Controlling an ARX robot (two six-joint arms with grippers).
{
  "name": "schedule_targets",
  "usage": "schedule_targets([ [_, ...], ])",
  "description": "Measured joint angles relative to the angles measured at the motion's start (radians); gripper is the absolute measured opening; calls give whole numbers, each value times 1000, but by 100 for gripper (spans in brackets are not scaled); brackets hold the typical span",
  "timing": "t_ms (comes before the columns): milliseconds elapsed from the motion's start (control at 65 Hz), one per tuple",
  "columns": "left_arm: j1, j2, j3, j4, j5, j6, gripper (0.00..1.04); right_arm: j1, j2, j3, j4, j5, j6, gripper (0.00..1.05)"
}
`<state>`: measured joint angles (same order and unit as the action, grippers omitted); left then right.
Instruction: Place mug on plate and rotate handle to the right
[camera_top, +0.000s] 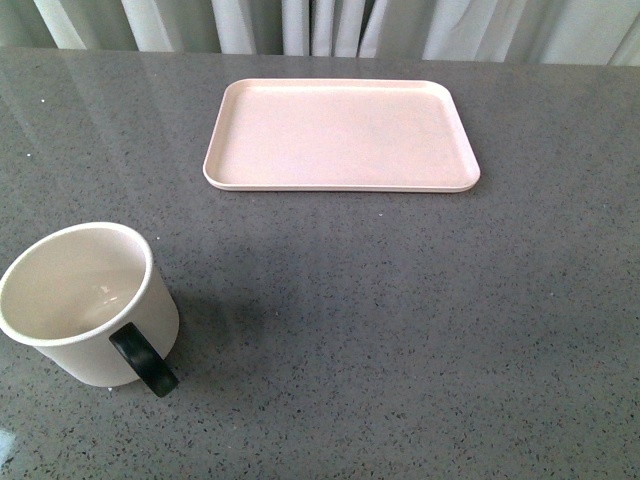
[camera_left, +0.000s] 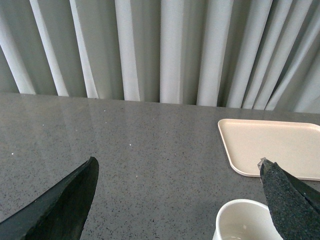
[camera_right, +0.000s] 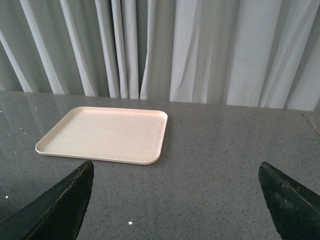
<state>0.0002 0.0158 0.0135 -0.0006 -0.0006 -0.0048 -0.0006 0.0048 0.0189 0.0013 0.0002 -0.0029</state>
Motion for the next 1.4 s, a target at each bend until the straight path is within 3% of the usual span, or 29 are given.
schedule_targets([
  [647,0,0,0,0,0,0,96,0,0,0,0,0,0,96],
  [677,-5,10,4,-14,-19,-8,96,0,0,0,0,0,0,96],
  [754,-68,163,114,-264,-208,-137,96,0,0,0,0,2,0,96],
  [816,-61,309,176,-336,-238,-198,96,0,0,0,0,-1,0,96],
  [970,-30,510,231,-233,-203,-203,96,0,0,0,0,0,0,96],
  [1155,-121,748,297,-45,-183,-182,96,0,0,0,0,0,0,96],
  [1401,-154,1025,337,96,-174,-181,96,0,0,0,0,0,0,96],
])
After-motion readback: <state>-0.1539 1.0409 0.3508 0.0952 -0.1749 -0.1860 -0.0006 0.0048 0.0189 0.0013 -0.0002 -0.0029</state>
